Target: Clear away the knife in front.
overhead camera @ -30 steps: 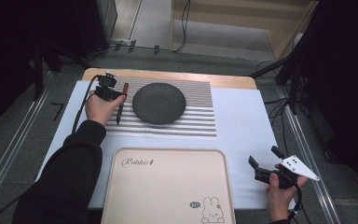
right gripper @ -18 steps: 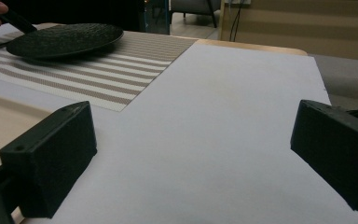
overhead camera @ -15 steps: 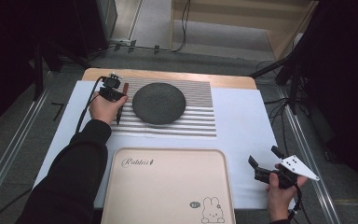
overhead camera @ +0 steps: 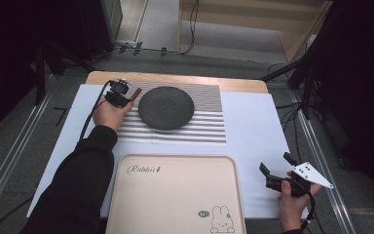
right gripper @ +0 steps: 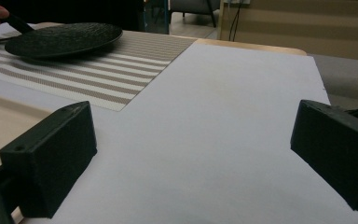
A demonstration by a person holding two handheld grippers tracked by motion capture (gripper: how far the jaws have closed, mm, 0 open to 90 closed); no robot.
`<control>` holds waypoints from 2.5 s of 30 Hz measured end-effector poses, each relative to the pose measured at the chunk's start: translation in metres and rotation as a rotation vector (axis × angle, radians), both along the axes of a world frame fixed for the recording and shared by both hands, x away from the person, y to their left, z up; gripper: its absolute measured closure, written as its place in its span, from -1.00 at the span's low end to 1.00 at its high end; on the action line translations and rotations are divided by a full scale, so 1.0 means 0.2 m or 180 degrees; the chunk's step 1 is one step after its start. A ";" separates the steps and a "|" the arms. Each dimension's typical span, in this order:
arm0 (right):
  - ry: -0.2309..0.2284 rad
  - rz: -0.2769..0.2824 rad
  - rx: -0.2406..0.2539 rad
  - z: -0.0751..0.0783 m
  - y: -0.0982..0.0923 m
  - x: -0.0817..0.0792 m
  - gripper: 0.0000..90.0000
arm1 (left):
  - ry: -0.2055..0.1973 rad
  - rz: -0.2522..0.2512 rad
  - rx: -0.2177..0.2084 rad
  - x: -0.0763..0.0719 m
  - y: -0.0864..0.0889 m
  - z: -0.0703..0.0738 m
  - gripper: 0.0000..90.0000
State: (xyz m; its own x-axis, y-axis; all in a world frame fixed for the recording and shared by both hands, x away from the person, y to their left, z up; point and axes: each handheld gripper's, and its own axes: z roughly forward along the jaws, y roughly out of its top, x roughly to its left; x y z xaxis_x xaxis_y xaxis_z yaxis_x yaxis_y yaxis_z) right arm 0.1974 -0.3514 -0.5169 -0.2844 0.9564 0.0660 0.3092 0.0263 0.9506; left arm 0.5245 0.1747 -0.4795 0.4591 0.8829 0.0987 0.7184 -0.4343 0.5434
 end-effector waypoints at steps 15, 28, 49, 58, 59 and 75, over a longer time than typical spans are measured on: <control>0.0011 0.0004 -0.0007 0.00 0.00 0.00 -1.00 | -0.0035 -0.0014 -0.0303 -0.08 0.07 0.11 0.72; 0.0018 0.0008 -0.0034 0.00 0.01 0.00 -1.00 | -0.0143 -0.0087 -0.0448 -0.24 0.13 0.18 0.72; 0.0031 0.0011 -0.0055 0.00 0.01 0.00 -1.00 | -0.0202 -0.0238 -0.0596 -0.55 0.23 0.21 0.72; 0.0024 0.0008 -0.0067 0.00 0.01 0.00 -1.00 | -0.0187 -0.0305 -0.0687 -0.68 0.23 0.20 0.72; 0.0023 0.0006 -0.0066 0.00 0.01 0.00 -1.00 | -0.0181 -0.0322 -0.0685 -0.70 0.23 0.19 0.72; 0.0017 0.0017 -0.0073 0.00 0.01 0.00 -1.00 | -0.0146 -0.0482 -0.0736 -0.92 0.22 0.19 0.72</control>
State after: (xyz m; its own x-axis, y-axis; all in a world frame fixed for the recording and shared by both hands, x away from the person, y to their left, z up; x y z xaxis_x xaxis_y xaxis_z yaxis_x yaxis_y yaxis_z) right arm 0.1973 -0.3496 -0.5166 -0.2893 0.9562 0.0456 0.3140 0.0498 0.9481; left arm 0.3407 0.2181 -0.4417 0.5872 0.8061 -0.0735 0.6271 -0.3956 0.6710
